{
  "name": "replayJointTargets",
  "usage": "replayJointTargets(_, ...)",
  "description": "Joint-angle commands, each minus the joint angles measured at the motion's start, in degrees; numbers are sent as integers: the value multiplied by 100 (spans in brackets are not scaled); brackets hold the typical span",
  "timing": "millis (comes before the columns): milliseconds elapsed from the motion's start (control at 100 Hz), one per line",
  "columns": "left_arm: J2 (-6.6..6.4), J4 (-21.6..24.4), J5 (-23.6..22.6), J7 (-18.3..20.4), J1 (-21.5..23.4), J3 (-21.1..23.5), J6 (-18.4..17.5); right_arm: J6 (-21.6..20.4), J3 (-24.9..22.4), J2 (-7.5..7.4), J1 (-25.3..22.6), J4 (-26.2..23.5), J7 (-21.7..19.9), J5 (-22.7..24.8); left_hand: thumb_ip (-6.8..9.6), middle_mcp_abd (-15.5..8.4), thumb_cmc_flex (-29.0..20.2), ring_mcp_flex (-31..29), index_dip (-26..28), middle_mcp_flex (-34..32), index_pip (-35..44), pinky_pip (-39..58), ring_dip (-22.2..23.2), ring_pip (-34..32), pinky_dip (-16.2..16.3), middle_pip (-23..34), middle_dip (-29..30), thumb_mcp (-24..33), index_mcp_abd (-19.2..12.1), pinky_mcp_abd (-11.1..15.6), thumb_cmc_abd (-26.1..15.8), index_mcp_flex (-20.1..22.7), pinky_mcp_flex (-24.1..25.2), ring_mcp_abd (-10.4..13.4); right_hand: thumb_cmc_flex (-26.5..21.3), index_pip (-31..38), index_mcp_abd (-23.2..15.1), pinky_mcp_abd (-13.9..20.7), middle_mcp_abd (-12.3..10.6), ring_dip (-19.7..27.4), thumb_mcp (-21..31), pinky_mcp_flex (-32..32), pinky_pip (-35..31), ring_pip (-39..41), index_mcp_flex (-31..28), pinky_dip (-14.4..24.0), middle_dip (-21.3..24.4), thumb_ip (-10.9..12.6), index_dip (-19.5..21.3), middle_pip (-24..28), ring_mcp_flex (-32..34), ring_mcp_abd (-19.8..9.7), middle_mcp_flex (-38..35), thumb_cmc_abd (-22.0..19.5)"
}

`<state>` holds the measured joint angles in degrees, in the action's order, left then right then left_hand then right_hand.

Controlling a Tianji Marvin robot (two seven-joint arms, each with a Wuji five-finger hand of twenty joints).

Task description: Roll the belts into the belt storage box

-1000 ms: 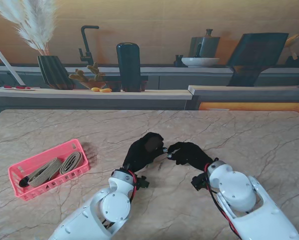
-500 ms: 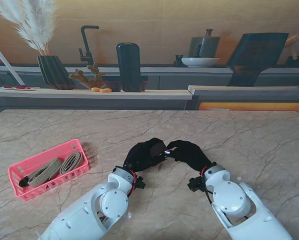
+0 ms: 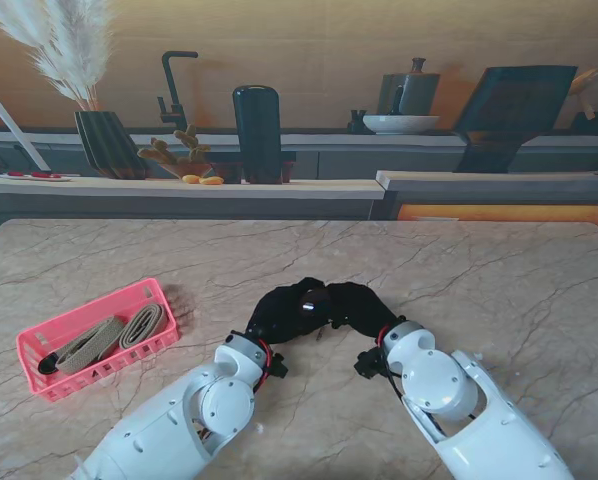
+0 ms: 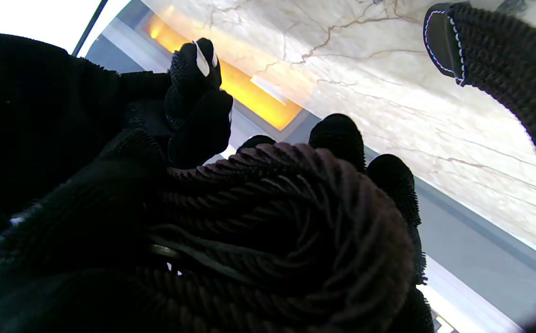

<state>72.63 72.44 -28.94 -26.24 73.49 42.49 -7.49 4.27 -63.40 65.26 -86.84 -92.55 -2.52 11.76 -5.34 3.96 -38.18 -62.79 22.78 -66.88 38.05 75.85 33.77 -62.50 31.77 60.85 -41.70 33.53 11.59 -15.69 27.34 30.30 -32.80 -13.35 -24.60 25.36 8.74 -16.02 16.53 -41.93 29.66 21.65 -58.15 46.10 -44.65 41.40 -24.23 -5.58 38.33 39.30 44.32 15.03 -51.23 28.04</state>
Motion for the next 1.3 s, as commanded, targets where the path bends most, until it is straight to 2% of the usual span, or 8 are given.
replayJointTargets(0,16,70,-21,-11,36,12,-32,61,51,41,9,-4,-60,-34,155,-555,-36,-297,-24,-469,-199,154,131,-396,15,1023,-189,621,-291,16,-39,-183,58,359,-470,154,-274,-33,28,-93,-346,55,-293,170,-234,-90,-59,201,92,157,229,-11,-248,-260)
replayJointTargets(70,17,86,-14,-19,51,24,-42,135,57,45,18,-5,-85,-88,152,-557,-31,-296,-21,-467,-198,154,130,-393,15,1024,-185,617,-292,17,-39,-178,58,356,-1196,300,-366,1,-37,-101,-429,141,-390,264,-408,-142,-53,300,102,219,400,-46,-452,-489)
replayJointTargets(150,19,98,0,-28,67,34,-64,197,36,62,11,-8,-94,-244,151,-561,-30,-287,-17,-463,-193,147,127,-386,13,1024,-180,615,-302,24,-32,-168,67,358,-2139,1926,-562,51,-108,-96,-441,167,-481,333,46,-230,-4,60,-1342,234,501,-79,-638,-899)
replayJointTargets(210,15,108,3,-26,78,42,-93,219,5,81,-3,-7,-73,-367,147,-594,-3,-266,-12,-447,-186,135,121,-367,9,1014,-174,606,-324,35,-22,-158,76,366,-2337,2516,-760,68,-179,-117,46,174,-507,383,80,-229,1,-49,-1665,253,546,-89,-789,-984)
replayJointTargets(330,0,117,0,-5,93,61,-180,272,-98,101,-61,-26,-32,-472,102,-530,207,139,-91,-3,-374,-151,126,-12,-35,558,-108,452,-398,36,-56,-282,412,240,-2248,2730,-981,109,-246,-182,680,189,-547,496,-71,-209,-47,-230,-1490,321,604,-123,-942,-866)
replayJointTargets(510,-16,169,21,-8,147,143,-323,347,-346,166,-180,-63,118,-795,86,68,599,1395,-352,1660,-881,-1011,233,1316,-20,-2256,795,-56,-598,-122,-99,-750,1396,-1,-2250,2830,-1173,196,-273,-306,752,188,-545,704,-106,-214,-167,-391,-1233,495,620,-204,-953,-872)
replayJointTargets(670,-34,259,42,5,220,220,-371,474,-561,253,-273,-105,311,-1199,102,215,758,2182,-403,2655,-1087,-1383,110,2194,-70,-3404,1456,-267,-759,-193,-102,-970,1814,-5,-2291,2871,-1192,230,-264,-418,779,142,-540,864,-66,-201,-304,-449,-1015,690,560,-229,-846,-948)
replayJointTargets(1290,70,103,465,-31,245,302,-399,156,-1220,336,-704,-470,-43,-3336,111,228,1089,4270,-399,4515,-1367,-2923,-591,4105,-693,-4357,2097,-548,-1001,397,-233,-1751,2898,373,-2291,2867,-1423,362,-384,-491,591,99,-426,918,14,-219,-395,-424,-784,778,533,-398,-786,-1060)
